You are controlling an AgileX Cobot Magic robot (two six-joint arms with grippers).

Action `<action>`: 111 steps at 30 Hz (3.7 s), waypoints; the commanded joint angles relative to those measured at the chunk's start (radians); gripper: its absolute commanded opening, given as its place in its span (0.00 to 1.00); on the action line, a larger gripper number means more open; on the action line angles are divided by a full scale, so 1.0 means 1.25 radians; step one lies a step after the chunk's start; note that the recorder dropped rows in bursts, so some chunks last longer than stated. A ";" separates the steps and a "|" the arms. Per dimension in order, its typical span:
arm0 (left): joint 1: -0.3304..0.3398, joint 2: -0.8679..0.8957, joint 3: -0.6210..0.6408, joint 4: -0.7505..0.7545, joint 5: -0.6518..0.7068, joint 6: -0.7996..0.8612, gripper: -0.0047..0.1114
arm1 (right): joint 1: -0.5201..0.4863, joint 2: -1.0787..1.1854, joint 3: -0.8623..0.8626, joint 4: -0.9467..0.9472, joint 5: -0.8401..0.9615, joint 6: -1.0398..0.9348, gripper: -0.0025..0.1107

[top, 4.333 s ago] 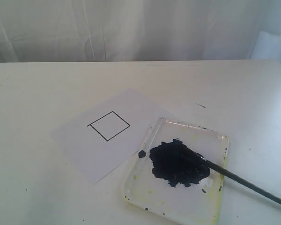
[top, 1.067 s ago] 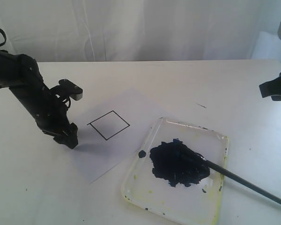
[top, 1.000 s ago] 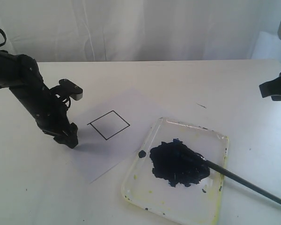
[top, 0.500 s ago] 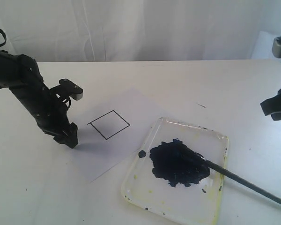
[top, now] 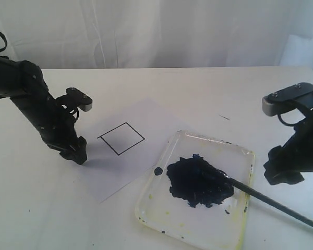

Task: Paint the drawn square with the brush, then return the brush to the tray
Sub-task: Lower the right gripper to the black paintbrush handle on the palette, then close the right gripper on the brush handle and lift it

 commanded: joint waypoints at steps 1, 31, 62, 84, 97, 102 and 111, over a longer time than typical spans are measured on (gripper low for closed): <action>-0.003 0.006 0.013 -0.009 0.018 -0.002 0.68 | 0.009 0.049 0.025 -0.011 -0.067 -0.044 0.61; -0.003 0.006 0.013 -0.009 0.058 -0.002 0.68 | 0.011 0.260 0.042 -0.002 -0.117 -0.282 0.58; -0.003 0.008 0.013 -0.009 0.058 -0.002 0.68 | 0.011 0.262 0.066 -0.114 -0.104 -0.317 0.27; -0.003 0.008 0.013 -0.009 0.058 -0.002 0.68 | 0.011 0.174 -0.011 -0.125 0.025 -0.354 0.02; -0.003 0.008 0.013 -0.009 0.058 -0.002 0.68 | 0.031 0.176 -0.215 -0.073 0.287 -0.262 0.02; -0.003 0.008 0.013 -0.009 0.058 -0.002 0.68 | 0.096 0.228 -0.303 -0.098 0.321 -0.231 0.02; -0.003 0.008 0.013 -0.009 0.059 -0.002 0.68 | 0.205 0.375 -0.475 -0.129 0.321 -0.166 0.02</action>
